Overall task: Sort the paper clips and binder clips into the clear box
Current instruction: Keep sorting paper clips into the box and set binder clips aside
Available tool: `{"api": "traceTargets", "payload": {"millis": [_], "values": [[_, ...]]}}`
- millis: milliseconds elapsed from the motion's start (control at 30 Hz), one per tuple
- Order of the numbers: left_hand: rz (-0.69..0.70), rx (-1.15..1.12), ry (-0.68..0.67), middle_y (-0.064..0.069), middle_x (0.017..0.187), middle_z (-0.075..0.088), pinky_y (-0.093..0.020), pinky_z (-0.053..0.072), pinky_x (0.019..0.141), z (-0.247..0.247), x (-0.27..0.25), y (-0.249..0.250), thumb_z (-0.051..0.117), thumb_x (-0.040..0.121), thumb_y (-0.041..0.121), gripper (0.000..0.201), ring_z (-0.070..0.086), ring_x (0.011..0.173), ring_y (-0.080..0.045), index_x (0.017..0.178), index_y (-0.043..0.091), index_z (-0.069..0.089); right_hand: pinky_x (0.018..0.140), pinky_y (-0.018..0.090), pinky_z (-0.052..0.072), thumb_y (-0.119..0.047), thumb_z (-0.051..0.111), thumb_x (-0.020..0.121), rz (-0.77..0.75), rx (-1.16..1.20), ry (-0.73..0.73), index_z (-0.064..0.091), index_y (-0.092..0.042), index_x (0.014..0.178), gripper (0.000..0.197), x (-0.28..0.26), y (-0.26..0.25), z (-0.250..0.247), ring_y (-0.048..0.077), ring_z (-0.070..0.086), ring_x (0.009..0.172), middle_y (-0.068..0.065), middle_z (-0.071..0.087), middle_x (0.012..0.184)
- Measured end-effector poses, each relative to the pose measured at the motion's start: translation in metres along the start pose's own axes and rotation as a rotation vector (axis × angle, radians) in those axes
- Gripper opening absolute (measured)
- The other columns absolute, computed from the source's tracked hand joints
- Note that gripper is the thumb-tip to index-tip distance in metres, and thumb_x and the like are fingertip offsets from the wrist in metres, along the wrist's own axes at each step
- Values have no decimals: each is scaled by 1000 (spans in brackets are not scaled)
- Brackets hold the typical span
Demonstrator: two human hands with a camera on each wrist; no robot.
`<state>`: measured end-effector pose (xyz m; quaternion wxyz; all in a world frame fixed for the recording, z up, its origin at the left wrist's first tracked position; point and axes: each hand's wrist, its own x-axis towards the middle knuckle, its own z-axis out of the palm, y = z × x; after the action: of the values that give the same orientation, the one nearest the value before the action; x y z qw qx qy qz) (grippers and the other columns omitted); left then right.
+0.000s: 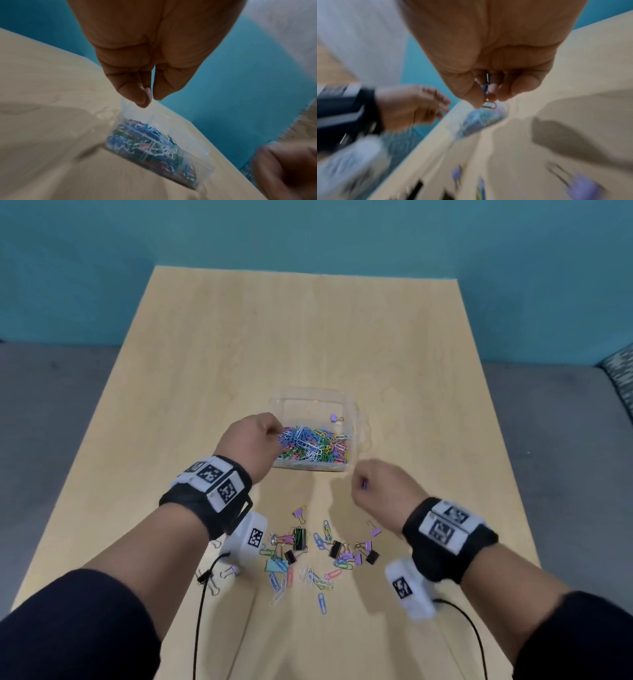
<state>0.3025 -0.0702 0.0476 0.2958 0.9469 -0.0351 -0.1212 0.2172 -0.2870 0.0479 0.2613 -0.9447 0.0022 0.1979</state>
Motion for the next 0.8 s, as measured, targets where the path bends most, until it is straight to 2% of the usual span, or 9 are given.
{"api": "traceTargets", "payload": {"millis": [133, 233, 300, 367, 433, 500, 600, 700, 800], "values": [[-45, 86, -68, 3, 78, 65, -26, 44, 64, 9, -37, -17, 50, 82, 12, 18, 59, 71, -18, 87, 20, 65, 59, 29, 36, -11, 57, 81, -33, 159, 172, 60, -15, 76, 6, 35, -21, -30, 19, 54, 70, -5, 56, 70], [3, 148, -171, 6, 78, 60, -27, 44, 63, 29, -63, -20, 52, 81, 17, 11, 57, 71, -16, 81, 22, 62, 63, 28, 43, -19, 60, 84, -32, 217, 118, 61, -21, 98, 14, 57, -34, -33, 21, 59, 77, -1, 61, 91], [78, 171, -194, 3, 87, 58, -29, 44, 69, 41, -74, -23, 50, 86, 16, 17, 58, 80, -20, 90, 24, 65, 71, 30, 46, -21, 55, 89, -52, 96, 167, 58, -25, 115, 26, 58, -35, -29, 22, 57, 81, 0, 53, 104], [175, 273, -220, 0, 95, 55, -30, 44, 71, 49, -79, -28, 48, 90, 14, 28, 57, 86, -22, 106, 29, 65, 73, 31, 44, -13, 48, 90, -151, -54, 231, 60, -23, 112, 28, 47, -32, -19, 23, 53, 83, 2, 50, 104], [276, 405, -251, -1, 96, 52, -29, 41, 68, 52, -83, -33, 52, 89, 12, 38, 54, 89, -23, 119, 34, 60, 75, 33, 43, -7, 46, 89, -278, -158, 114, 63, -22, 109, 31, 30, -24, 3, 23, 51, 91, 2, 51, 99], [298, 440, -273, -1, 97, 51, -29, 36, 66, 50, -86, -37, 53, 88, 13, 45, 51, 90, -23, 126, 37, 55, 69, 33, 41, -5, 47, 88, -362, -297, -59, 62, -24, 111, 33, 16, -16, 29, 25, 50, 97, -1, 47, 93], [306, 465, -285, -2, 98, 49, -30, 34, 64, 45, -91, -42, 48, 87, 7, 56, 49, 90, -23, 131, 40, 49, 62, 33, 30, -4, 50, 85, -390, -486, -209, 49, -31, 126, 50, 10, -14, 49, 27, 44, 94, 2, 40, 96], [339, 516, -310, -2, 99, 47, -31, 35, 62, 44, -96, -44, 45, 85, 5, 61, 47, 90, -23, 134, 41, 42, 65, 34, 34, -1, 54, 77, -423, -577, -281, 35, -33, 139, 72, 8, -19, 51, 27, 40, 96, 7, 39, 108], [342, 530, -321, -2, 100, 46, -32, 38, 62, 44, -98, -50, 45, 83, 3, 63, 45, 91, -23, 134, 40, 43, 66, 36, 36, -3, 54, 77, -441, -634, -276, 34, -30, 140, 71, 4, -16, 50, 27, 39, 94, 7, 41, 109]]}}
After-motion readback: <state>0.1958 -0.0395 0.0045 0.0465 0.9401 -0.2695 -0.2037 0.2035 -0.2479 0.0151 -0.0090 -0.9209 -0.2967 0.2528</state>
